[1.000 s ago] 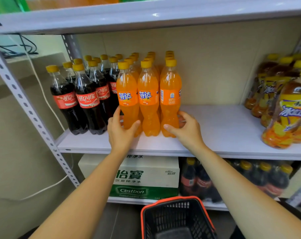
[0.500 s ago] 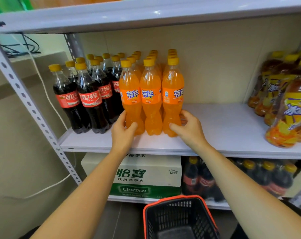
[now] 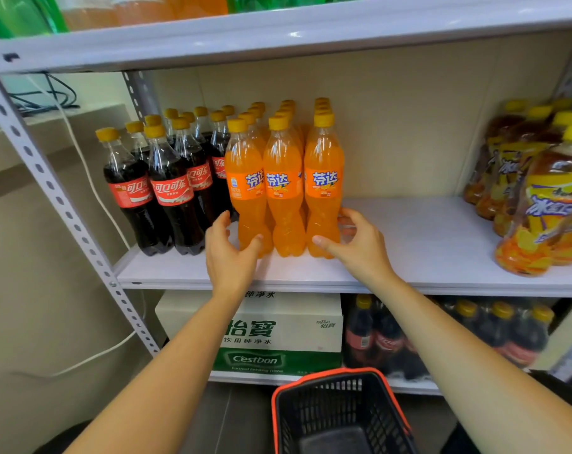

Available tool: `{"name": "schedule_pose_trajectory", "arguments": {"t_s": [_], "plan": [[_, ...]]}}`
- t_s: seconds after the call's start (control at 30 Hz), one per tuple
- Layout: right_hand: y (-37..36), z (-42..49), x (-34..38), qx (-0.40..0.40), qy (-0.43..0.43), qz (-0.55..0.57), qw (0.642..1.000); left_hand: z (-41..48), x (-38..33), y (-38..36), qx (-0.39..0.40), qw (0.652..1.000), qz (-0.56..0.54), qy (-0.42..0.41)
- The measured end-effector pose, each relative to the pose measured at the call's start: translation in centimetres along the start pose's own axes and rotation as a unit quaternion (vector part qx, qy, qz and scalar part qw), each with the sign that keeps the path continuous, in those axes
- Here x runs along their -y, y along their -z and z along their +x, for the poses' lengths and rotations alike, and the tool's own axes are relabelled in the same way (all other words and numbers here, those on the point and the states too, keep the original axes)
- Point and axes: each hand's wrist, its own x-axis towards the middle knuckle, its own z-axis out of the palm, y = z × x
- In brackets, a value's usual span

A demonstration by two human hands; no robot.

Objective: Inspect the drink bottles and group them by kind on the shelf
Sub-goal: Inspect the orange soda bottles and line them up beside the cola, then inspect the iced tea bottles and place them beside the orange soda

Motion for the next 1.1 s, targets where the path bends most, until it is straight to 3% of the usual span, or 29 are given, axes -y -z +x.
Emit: {"name": "schedule_pose_trajectory", "arguments": {"t_s": [0.1, 0.3, 0.5, 0.63, 0.9, 1.1], "plan": [[2.3, -1.7, 0.3, -0.047, 0.012, -0.031, 0.998, -2.0, -1.6, -0.1, -0.027, 0.995, 0.033, -0.088], [8.7, -6.0, -0.3, -0.271, 0.027, -0.033, 0.962, -5.7, -4.0, -1.8, 0.123, 0.967, 0.08, -0.207], [15.2, -6.5, -2.8, -0.449, -0.045, -0.069, 0.89, -8.9, -4.0, -4.4, 0.256, 0.924, 0.162, -0.234], [18.8, -5.3, -4.6, -0.417, -0.135, -0.076, 0.895, -10.2, -3.6, -5.6, 0.271, 0.894, 0.245, -0.258], [20.8, -3.3, -6.1, -0.343, -0.119, -0.143, 0.921, -10.3, -3.7, -5.7, 0.253, 0.893, 0.259, -0.266], [20.3, -4.8, -4.3, -0.259, -0.087, 0.024, 0.961, -8.8, -4.8, -4.8, 0.334, 0.878, 0.246, -0.241]]}}
